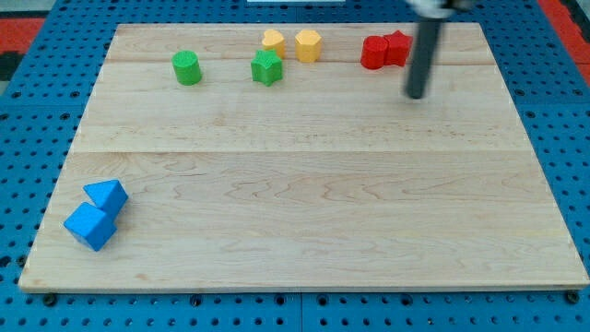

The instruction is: Push the green circle to the green star

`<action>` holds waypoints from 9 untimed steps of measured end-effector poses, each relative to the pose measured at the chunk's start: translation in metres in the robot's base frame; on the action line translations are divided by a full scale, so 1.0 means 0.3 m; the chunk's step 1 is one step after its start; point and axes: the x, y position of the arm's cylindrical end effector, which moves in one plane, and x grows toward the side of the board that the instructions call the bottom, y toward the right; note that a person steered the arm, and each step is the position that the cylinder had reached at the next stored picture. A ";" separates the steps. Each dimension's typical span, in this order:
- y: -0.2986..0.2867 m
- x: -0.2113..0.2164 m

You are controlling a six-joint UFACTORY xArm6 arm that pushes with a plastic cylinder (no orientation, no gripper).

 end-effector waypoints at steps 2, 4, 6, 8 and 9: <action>-0.033 -0.305; -0.529 -0.270; -0.513 -0.237; -0.599 -0.187; -0.602 0.212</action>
